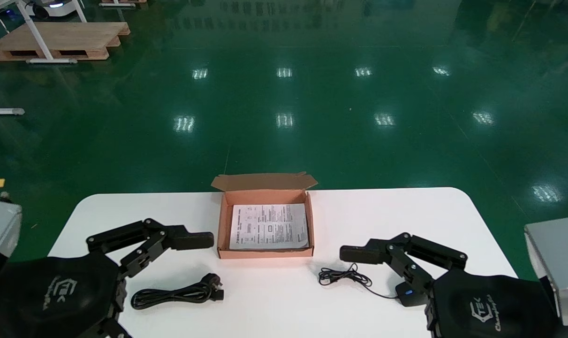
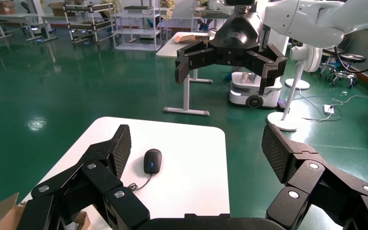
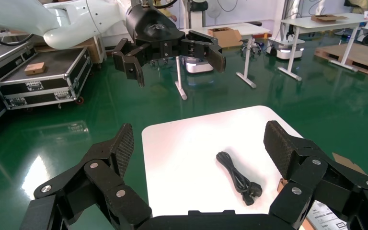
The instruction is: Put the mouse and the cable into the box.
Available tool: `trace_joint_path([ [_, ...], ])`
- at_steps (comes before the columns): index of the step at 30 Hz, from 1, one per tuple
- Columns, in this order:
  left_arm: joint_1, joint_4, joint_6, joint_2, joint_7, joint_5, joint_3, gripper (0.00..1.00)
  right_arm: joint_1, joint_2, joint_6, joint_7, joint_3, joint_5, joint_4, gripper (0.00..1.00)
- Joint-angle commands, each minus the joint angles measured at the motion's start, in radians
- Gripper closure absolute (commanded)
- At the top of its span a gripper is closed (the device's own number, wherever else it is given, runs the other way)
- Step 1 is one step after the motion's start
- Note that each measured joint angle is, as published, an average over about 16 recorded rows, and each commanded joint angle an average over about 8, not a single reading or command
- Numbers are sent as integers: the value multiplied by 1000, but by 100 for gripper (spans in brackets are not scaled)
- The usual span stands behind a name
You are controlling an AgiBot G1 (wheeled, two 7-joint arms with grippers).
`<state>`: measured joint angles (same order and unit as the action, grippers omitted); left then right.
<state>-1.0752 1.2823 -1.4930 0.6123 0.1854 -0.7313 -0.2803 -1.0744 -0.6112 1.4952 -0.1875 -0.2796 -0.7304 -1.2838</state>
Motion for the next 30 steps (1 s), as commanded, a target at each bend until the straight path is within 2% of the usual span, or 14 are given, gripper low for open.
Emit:
trace_joint_path([
  [1,0,0,0,0,0,0,0,0,0,0,0,0,0,0,0,0],
  [30,0,0,0,0,0,0,0,0,0,0,0,0,0,0,0,0],
])
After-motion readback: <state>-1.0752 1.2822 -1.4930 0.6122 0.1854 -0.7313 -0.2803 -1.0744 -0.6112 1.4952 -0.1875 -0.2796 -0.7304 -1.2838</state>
